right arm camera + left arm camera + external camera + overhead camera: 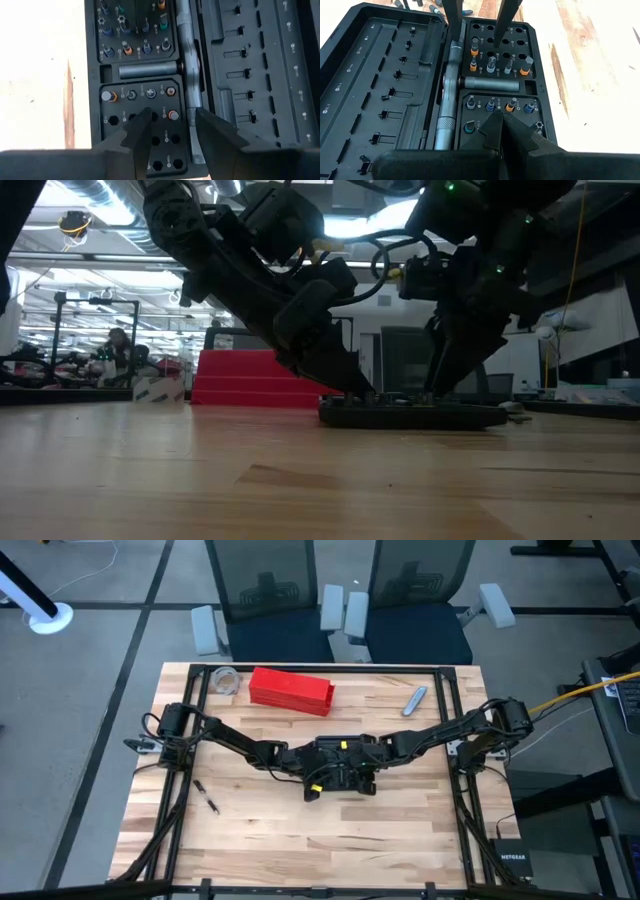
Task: Prefit tool cases
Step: Remove the screwdriver bit from the tool case
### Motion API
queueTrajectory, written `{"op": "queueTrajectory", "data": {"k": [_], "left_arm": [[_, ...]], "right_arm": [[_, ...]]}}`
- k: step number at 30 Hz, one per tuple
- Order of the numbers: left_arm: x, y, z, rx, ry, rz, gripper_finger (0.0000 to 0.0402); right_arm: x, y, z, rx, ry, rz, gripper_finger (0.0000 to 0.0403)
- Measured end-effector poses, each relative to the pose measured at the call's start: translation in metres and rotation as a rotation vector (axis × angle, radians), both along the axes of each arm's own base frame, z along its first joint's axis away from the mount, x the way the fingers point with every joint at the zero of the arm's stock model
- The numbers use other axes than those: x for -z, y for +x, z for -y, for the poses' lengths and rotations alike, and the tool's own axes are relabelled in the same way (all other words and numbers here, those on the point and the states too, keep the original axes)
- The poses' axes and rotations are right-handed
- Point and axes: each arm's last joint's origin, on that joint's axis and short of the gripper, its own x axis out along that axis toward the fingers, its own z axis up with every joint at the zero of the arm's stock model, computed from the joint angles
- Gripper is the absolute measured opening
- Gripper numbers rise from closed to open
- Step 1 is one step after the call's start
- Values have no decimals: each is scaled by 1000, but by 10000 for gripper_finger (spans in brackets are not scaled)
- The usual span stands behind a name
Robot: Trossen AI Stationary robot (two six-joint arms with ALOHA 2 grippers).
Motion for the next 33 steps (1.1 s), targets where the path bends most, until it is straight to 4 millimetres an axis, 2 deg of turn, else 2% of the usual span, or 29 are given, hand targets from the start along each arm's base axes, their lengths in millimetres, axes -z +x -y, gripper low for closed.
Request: {"op": "queueTrajectory", "data": {"k": [10, 16, 19, 28, 33], "left_arm": [[0, 0, 0, 1, 0, -2, 0], [0, 0, 0, 2, -1, -2, 0], [0, 0, 0, 2, -1, -2, 0], [0, 0, 0, 0, 4, -1, 0], [0, 0, -3, -3, 2, -2, 0]], "right_arm": [[10, 6, -1, -4, 3, -2, 149], [9, 7, -1, 2, 2, 4, 145], [9, 7, -1, 2, 2, 1, 123], [12, 5, -2, -24, 56, -29, 23], [12, 5, -2, -27, 65, -29, 12]]}}
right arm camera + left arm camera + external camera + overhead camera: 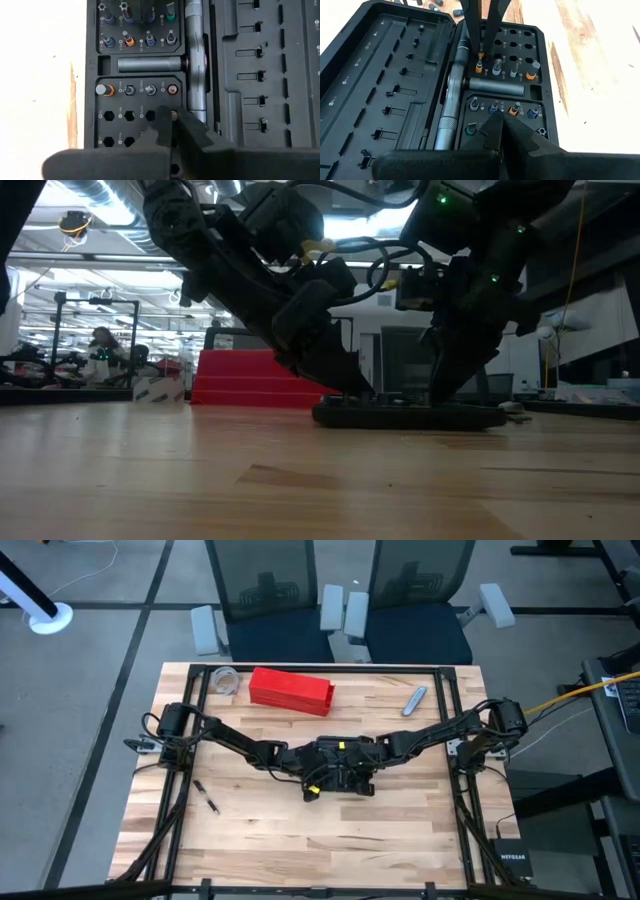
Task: Prefit tool cases
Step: Remove the screwdriver bit from the tool case
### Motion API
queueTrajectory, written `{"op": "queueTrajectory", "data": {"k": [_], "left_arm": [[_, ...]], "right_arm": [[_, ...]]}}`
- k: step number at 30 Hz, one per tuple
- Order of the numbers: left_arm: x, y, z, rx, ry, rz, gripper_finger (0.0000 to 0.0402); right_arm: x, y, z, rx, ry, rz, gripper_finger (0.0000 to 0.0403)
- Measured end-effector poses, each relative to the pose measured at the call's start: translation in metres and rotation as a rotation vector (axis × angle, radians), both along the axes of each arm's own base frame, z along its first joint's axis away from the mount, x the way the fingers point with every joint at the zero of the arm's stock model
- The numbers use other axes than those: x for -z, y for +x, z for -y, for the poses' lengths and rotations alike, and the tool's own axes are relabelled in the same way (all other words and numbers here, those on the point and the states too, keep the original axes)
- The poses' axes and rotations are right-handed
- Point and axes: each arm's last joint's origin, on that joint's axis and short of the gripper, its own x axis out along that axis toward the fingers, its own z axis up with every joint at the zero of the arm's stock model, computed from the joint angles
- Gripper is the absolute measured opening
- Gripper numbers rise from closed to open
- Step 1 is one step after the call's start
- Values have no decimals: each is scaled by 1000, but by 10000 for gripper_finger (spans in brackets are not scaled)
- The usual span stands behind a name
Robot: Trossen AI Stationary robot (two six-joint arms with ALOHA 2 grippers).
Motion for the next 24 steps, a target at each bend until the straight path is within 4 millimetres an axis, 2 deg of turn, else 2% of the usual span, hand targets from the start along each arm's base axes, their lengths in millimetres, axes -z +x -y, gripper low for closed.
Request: {"op": "queueTrajectory", "data": {"k": [7, 12, 16, 20, 24], "left_arm": [[0, 0, 0, -3, 3, 2, 0], [-1, 0, -1, -5, 5, 5, 0], [0, 0, -1, -8, 6, 4, 0], [0, 0, -1, -7, 5, 1, 0], [0, 0, 0, -5, 4, -2, 0]], "right_arm": [[-6, -1, 0, 54, 20, -7, 5], [-29, 0, 5, 76, 21, 85, 2], [-35, -8, 12, 112, 0, 55, 1], [-51, -32, 31, 223, -125, -24, 1], [-56, -65, 54, 413, -218, -103, 1]]}}
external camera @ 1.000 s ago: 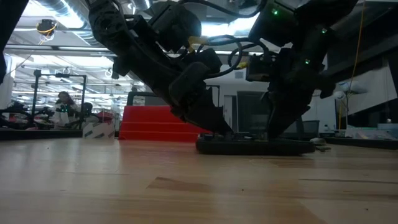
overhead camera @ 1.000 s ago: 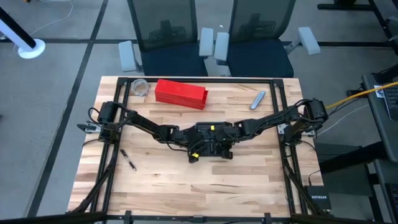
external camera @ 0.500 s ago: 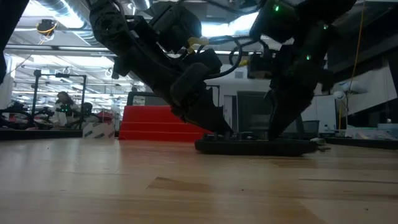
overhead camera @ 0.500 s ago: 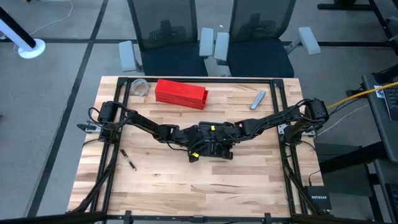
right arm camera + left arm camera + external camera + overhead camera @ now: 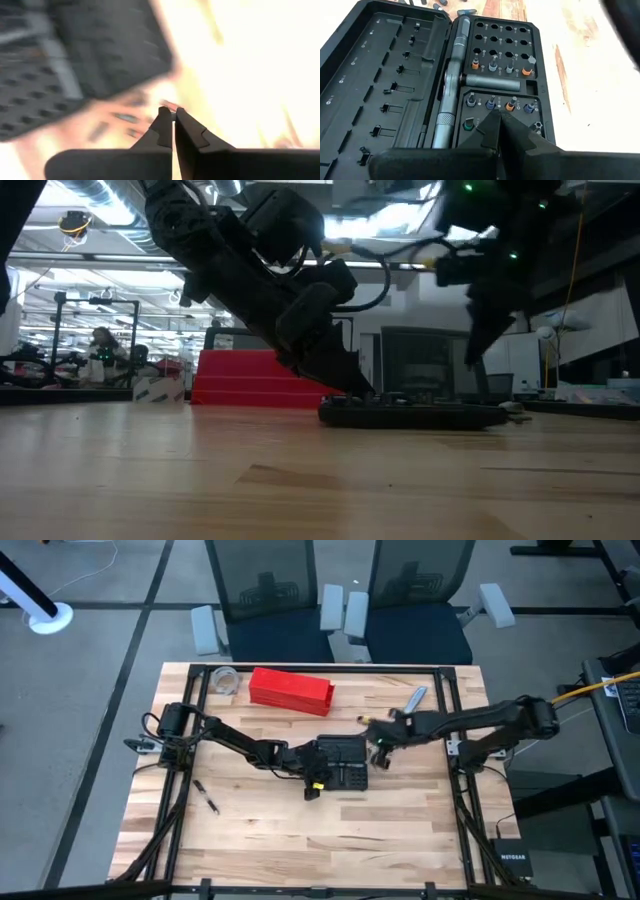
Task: Prefit tool cases
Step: Remove the screwdriver bit from the tool case
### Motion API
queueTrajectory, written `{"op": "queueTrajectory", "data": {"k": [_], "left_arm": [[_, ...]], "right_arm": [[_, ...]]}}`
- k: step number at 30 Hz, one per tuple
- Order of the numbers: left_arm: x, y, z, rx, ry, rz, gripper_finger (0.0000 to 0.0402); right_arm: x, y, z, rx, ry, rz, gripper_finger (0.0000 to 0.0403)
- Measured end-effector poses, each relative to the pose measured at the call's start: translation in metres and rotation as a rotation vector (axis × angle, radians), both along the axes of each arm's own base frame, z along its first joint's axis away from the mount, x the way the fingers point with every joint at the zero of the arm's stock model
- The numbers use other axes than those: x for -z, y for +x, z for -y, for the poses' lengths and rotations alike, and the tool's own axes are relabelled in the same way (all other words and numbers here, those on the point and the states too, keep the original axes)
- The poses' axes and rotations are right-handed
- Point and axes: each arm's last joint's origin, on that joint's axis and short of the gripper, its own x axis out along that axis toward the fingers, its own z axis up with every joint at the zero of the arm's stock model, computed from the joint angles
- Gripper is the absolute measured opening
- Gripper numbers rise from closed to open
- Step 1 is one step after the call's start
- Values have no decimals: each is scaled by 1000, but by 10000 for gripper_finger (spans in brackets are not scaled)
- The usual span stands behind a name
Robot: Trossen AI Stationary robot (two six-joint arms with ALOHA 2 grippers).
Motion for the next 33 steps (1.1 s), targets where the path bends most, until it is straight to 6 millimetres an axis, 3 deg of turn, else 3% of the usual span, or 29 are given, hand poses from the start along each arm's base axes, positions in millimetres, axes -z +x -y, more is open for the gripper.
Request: {"op": "queueTrajectory", "data": {"k": [4, 8, 12, 15, 19, 23, 28, 33], "left_arm": [[0, 0, 0, 1, 0, -1, 0], [0, 0, 0, 3, 0, 3, 0], [0, 0, 0, 15, 12, 3, 0], [-1, 0, 0, 32, 32, 7, 0], [-5, 0, -1, 57, 65, 15, 0], [-11, 3, -4, 81, 107, 21, 0], [-35, 7, -12, 75, 154, 96, 0], [-53, 1, -17, 61, 203, 99, 0]], "right_arm": [[6, -31, 16, 200, 27, -7, 2], [12, -48, 24, 286, 64, 9, 24], [24, -57, 29, 280, 185, -26, 83], [28, -60, 31, 285, 168, -44, 139], [25, -58, 32, 277, 129, -40, 209], [15, -51, 33, 176, 141, -14, 254], [-1, -38, 35, 110, 136, 85, 267], [-14, -18, 28, -20, 265, 305, 267]]}}
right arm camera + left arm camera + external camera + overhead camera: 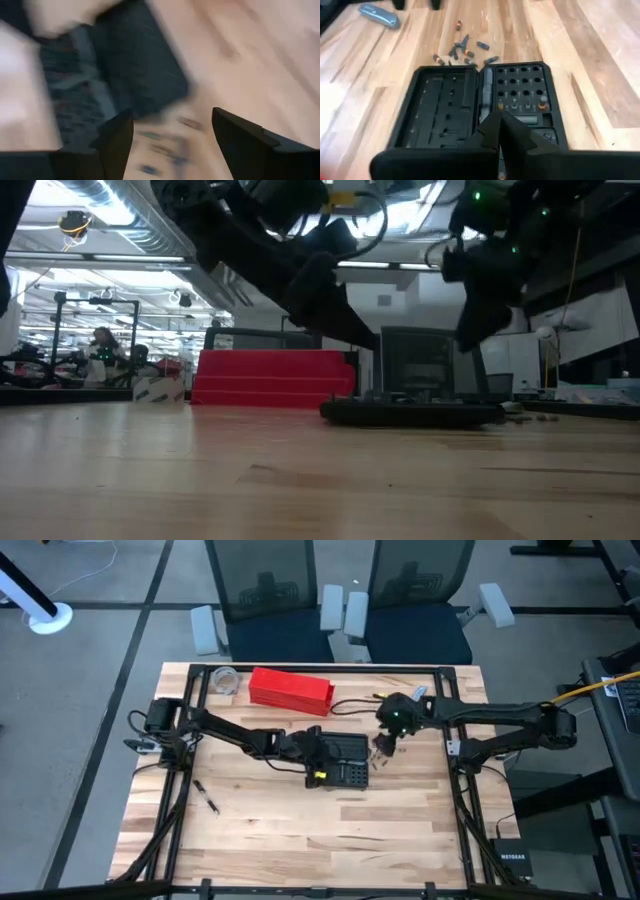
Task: Prefit tool cases
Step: Remove the screwdriver bit from the tool case
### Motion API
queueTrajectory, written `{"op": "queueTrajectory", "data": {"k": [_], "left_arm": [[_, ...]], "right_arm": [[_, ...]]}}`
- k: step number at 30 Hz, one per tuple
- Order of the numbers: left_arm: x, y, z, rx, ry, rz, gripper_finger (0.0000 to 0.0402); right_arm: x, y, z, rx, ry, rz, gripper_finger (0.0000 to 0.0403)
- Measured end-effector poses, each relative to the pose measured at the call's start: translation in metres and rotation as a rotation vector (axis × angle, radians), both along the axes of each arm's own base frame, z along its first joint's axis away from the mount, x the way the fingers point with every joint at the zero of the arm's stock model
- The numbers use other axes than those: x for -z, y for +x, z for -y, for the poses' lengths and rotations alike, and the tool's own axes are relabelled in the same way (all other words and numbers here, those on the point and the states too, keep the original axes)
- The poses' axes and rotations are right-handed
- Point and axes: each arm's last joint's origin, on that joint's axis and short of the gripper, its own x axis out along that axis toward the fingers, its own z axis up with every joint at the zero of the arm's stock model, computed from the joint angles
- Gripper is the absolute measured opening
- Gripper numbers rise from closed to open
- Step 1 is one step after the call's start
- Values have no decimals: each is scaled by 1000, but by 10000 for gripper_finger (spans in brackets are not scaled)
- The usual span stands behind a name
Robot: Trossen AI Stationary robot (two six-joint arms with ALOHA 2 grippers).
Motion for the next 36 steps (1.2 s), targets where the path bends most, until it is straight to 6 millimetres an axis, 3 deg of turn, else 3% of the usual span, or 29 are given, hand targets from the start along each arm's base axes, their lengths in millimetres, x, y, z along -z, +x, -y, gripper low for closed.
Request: {"op": "queueTrajectory", "data": {"k": [4, 9, 17, 23, 36], "left_arm": [[-1, -8, 1, 1, 7, -85, 0], [16, -21, 8, 24, 17, -192, 0], [24, -27, 9, 31, 17, -174, 0], [24, -23, 10, 34, 7, -128, 0], [33, -20, 14, 48, -1, -125, 0]], "right_arm": [[0, 16, -25, -135, 11, 84, 268], [15, 35, -73, -304, -12, 57, 262], [21, 79, -125, -432, -107, 14, 186], [35, 100, -129, -445, -133, -103, 142], [45, 100, -121, -410, -167, -184, 131]]}}
